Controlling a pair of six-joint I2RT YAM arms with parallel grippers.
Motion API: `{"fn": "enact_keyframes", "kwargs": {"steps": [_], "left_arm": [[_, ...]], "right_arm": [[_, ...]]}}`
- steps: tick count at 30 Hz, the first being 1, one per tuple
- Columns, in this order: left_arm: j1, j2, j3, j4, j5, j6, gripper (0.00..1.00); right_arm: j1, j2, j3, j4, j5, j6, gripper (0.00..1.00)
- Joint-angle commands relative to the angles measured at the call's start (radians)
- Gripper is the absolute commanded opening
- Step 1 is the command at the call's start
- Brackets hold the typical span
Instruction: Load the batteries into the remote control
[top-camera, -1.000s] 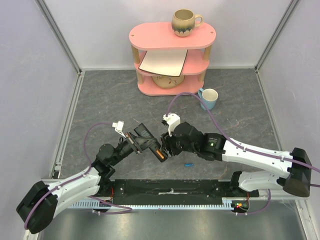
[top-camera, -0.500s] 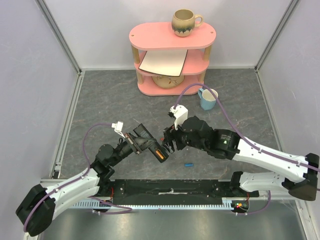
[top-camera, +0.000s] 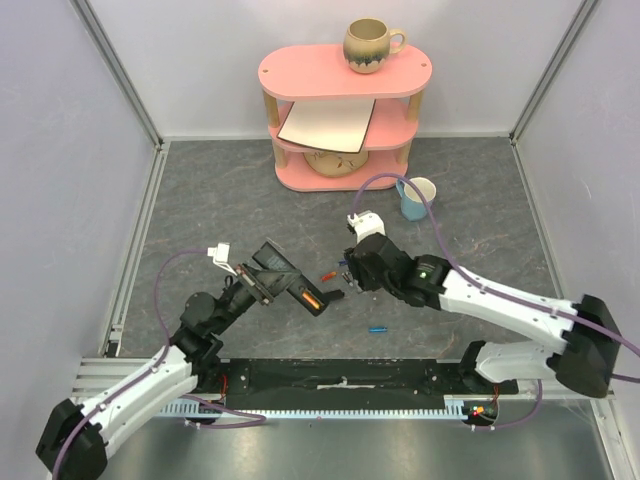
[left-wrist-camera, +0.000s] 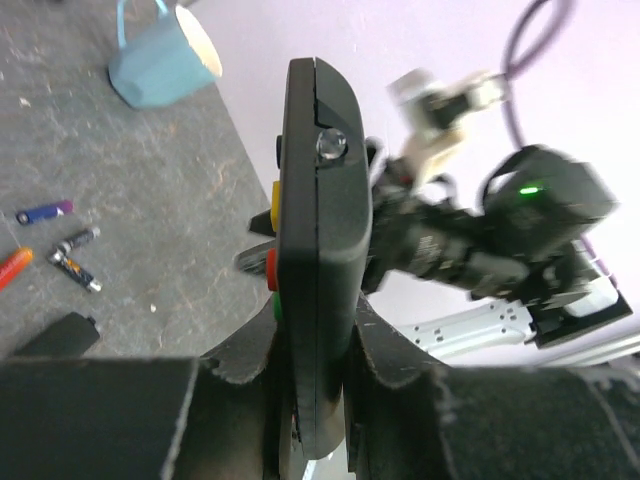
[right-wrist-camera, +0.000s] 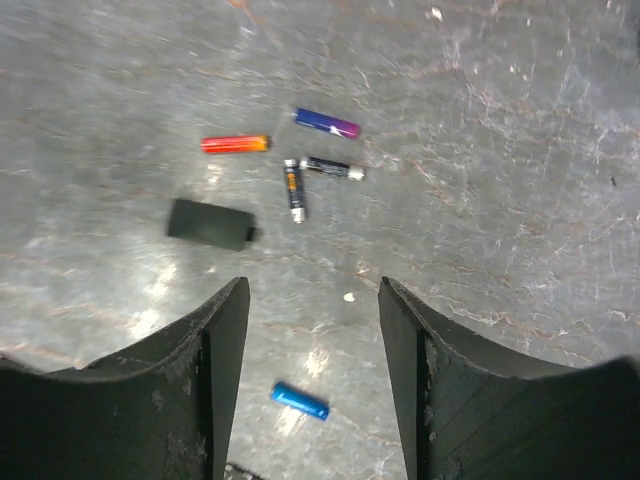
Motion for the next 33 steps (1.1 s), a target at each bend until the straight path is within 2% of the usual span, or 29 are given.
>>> {"fn": "enact_keyframes", "kwargs": {"steps": [1, 6, 11, 16, 22, 28, 33], "left_arm": [[0.071, -0.057, -0.042, -0.036, 0.014, -0.069, 0.02], [0.114, -0.032, -0.043, -0.01, 0.105, -0.096, 0.02], [0.114, -0.04, -0.075, 0.018, 0.127, -0.115, 0.02], [0.114, -0.089, -0.082, -0.036, 0.11, -0.096, 0.02], [0.114, -0.074, -0.059, -0.051, 0.124, -0.052, 0.02], [0.114, -0.057, -0.07, -0.017, 0.135, -0.061, 0.02], [0.114, -0.071, -0.073, -0.034, 0.13, -0.061, 0.02]], "right_arm": [[-0.091, 0.089, -0.045, 0.133, -0.021, -0.029, 0.61], [-0.148, 0.24, -0.053, 0.231, -0.074, -0.079, 0.62], [-0.156, 0.336, -0.01, 0.262, -0.081, -0.055, 0.68], [-0.157, 0.361, -0.031, 0.301, -0.136, -0.015, 0.62], [-0.157, 0.391, -0.064, 0.349, -0.21, -0.075, 0.49], [-0.156, 0.439, -0.042, 0.328, -0.218, -0.115, 0.43], [-0.154, 0.46, -0.044, 0.311, -0.215, -0.142, 0.42]]}}
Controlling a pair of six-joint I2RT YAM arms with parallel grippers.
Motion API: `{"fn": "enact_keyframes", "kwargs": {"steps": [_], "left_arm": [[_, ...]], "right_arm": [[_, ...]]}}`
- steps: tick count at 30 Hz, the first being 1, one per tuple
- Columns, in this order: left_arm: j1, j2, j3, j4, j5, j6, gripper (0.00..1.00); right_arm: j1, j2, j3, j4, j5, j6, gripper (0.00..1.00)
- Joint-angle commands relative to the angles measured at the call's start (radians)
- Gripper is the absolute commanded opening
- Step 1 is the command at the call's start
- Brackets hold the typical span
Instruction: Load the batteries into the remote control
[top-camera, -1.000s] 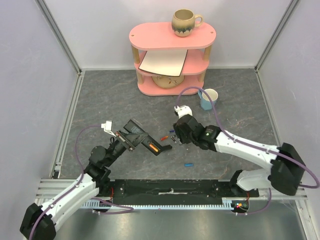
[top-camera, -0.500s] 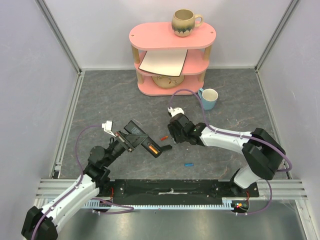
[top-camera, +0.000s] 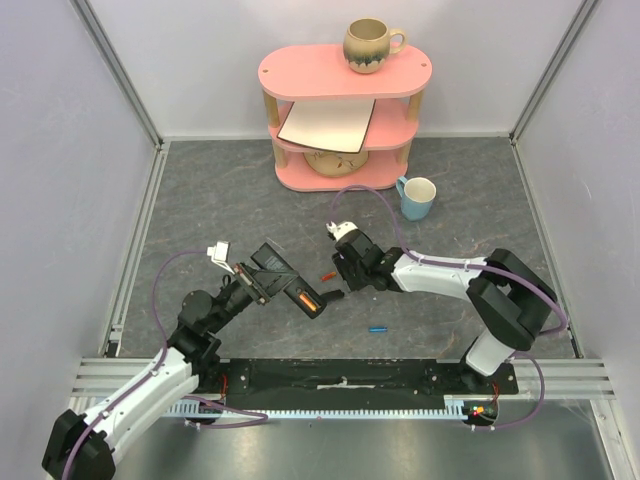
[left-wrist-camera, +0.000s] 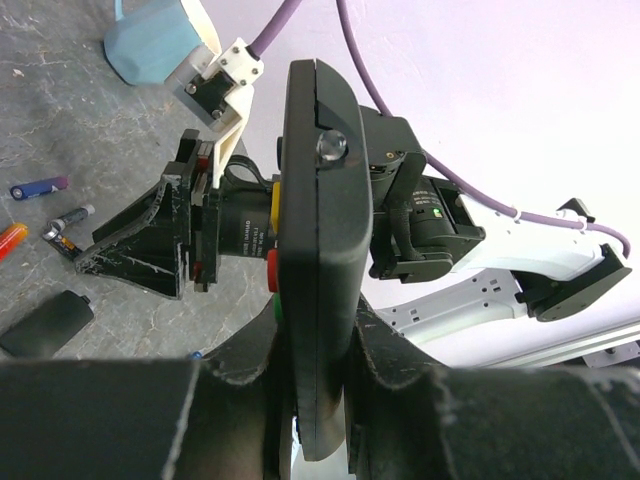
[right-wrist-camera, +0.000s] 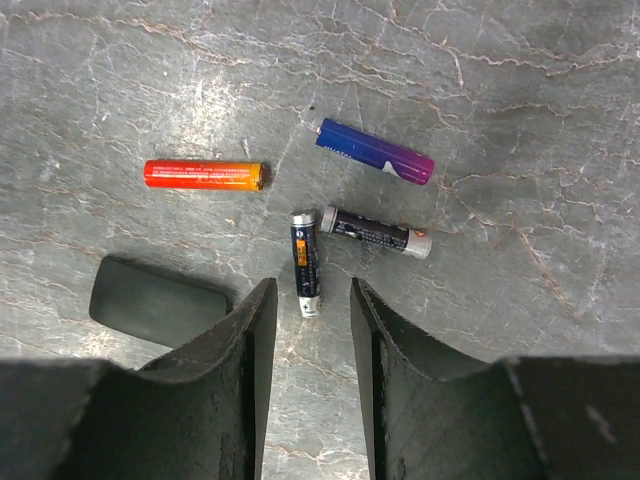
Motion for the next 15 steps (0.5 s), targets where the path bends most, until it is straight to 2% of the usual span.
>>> {"fn": "enact_keyframes", "kwargs": {"steps": [1, 11, 14, 15], "left_arm": [[0.003, -0.011, -0.075, 0.033, 0.015, 0.012, 0.02], [0.004, 0.015, -0.07, 0.049, 0.015, 0.017, 0.02], [0.004, 0.019, -0.072, 0.054, 0.015, 0.018, 0.02], [0.003, 0.022, -0.072, 0.057, 0.015, 0.018, 0.02]], "right_arm": [[0.0, 0.02, 0.01, 0.0, 0.003, -0.041, 0.42], [0.003, 0.042, -0.002, -0.01, -0.001, -0.064, 0.35], [0.005, 0.046, -0.002, -0.015, -0.004, -0.069, 0.29], [0.006, 0.048, -0.001, -0.017, -0.006, -0.072, 0.24]]}}
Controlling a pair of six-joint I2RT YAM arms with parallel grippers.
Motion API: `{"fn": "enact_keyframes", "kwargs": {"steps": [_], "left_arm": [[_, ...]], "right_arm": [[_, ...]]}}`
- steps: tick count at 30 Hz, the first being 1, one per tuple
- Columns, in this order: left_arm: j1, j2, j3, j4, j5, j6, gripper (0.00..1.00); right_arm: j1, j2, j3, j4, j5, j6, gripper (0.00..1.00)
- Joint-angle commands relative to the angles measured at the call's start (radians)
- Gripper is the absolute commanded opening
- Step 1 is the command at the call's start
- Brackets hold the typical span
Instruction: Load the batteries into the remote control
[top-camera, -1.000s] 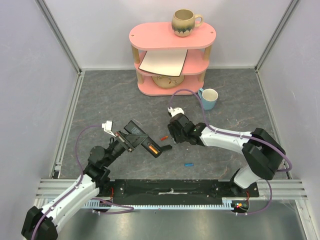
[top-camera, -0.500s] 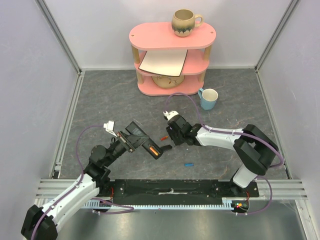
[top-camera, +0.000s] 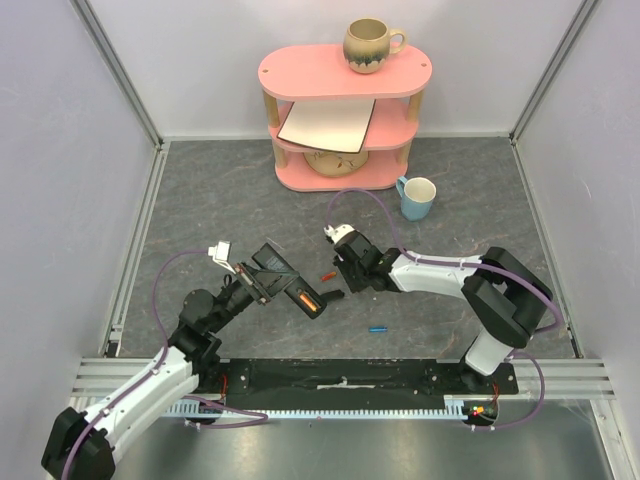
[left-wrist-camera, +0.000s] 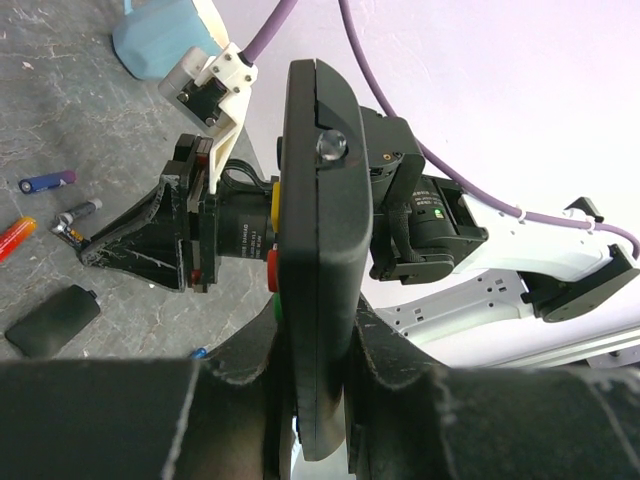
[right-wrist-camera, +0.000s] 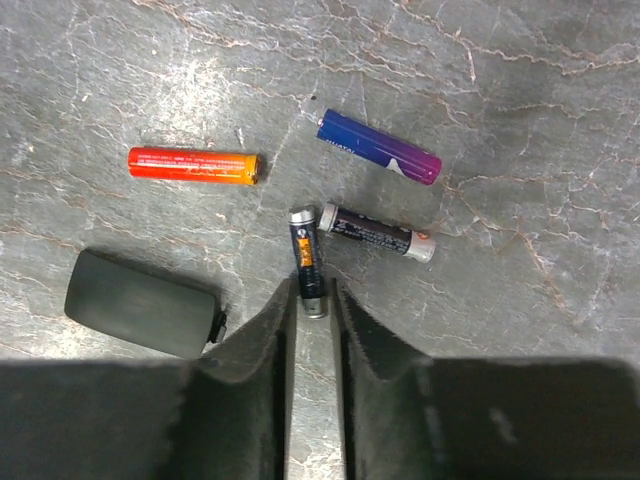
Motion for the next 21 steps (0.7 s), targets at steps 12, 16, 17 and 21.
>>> {"fn": "enact_keyframes", "kwargs": {"steps": [12, 16, 17, 21], "left_arm": [[0.003, 0.22, -0.021, 0.203, -0.023, 0.002, 0.02], [0.003, 0.419, -0.016, 0.422, -0.04, -0.049, 0.02], [0.003, 0.462, -0.015, 0.538, -0.04, -0.06, 0.02], [0.003, 0.708, -0.007, 0.862, -0.011, -0.126, 0.02]], "right_arm": [[0.005, -0.252, 0.131, -0.364, 0.032, 0.064, 0.0], [0.005, -0.295, 0.32, -0.596, -0.026, 0.044, 0.0], [0.005, -0.297, 0.39, -0.636, -0.061, 0.038, 0.0], [0.011, -0.291, 0.498, -0.772, -0.149, 0.024, 0.0]]}}
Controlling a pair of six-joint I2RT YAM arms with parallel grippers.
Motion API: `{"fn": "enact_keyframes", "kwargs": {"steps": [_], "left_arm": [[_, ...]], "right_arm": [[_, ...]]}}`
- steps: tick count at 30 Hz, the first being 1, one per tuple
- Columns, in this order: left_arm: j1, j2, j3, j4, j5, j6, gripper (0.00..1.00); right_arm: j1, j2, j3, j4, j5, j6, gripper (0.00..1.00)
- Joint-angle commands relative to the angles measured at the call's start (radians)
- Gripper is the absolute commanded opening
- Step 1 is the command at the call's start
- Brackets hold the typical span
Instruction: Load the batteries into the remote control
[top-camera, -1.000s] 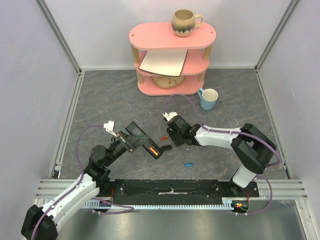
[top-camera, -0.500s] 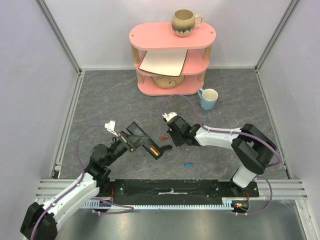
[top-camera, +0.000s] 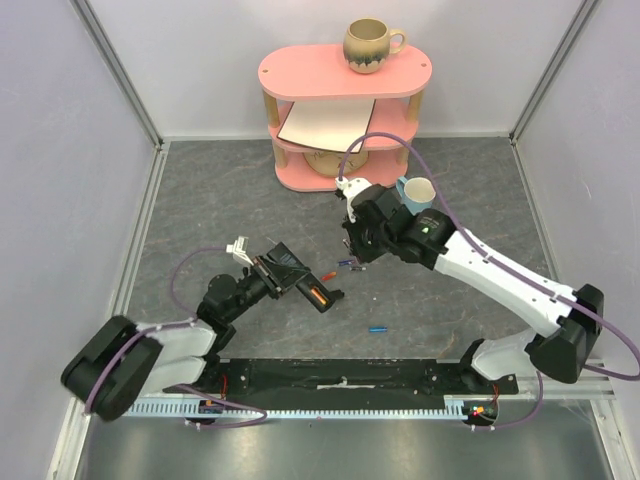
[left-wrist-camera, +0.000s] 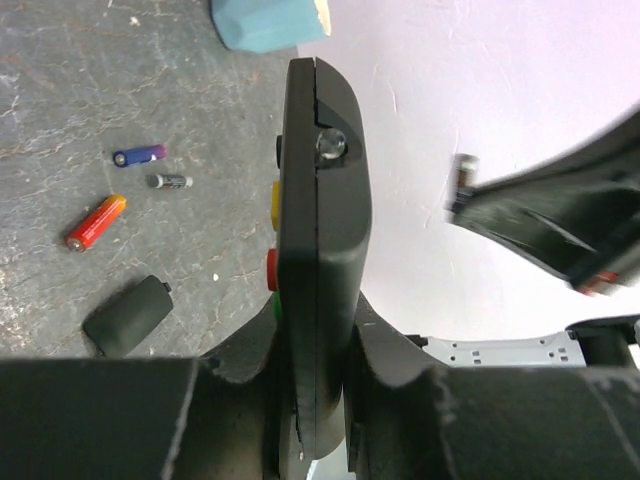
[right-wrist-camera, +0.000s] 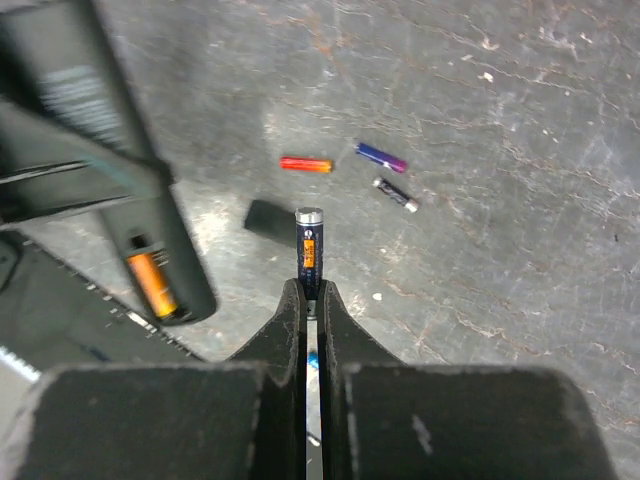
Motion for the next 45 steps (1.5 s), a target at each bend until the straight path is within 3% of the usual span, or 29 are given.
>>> {"fn": "enact_keyframes", "kwargs": {"steps": [1, 3, 8, 14, 25, 45], "left_arm": [[0.003, 0.228, 0.002, 0.499, 0.033, -0.097, 0.02], [0.003, 0.299, 0.011, 0.64, 0.058, -0.126, 0.02], [-0.005, 0.304, 0.034, 0.638, 0.087, -0.096, 0.02], [-0.005, 0.287, 0.048, 0.641, 0.11, -0.096, 0.02], [-0.008, 0.203, 0.037, 0.639, 0.126, -0.061, 0.02], [-0.02, 0.185, 0.016, 0.639, 0.098, -0.07, 0.02]], "right_arm": [[0.017, -0.021, 0.096, -0.217, -0.117, -0.028, 0.0], [0.052, -0.032, 0.094, -0.214, -0.151, -0.041, 0.0], [0.18, -0.011, 0.094, -0.213, -0.145, -0.068, 0.0], [0.224, 0.051, 0.114, -0.217, -0.156, -0.068, 0.0], [0.254, 0.105, 0.119, -0.219, -0.139, -0.064, 0.0], [0.255, 0.217, 0.197, -0.277, -0.047, -0.001, 0.0]]}}
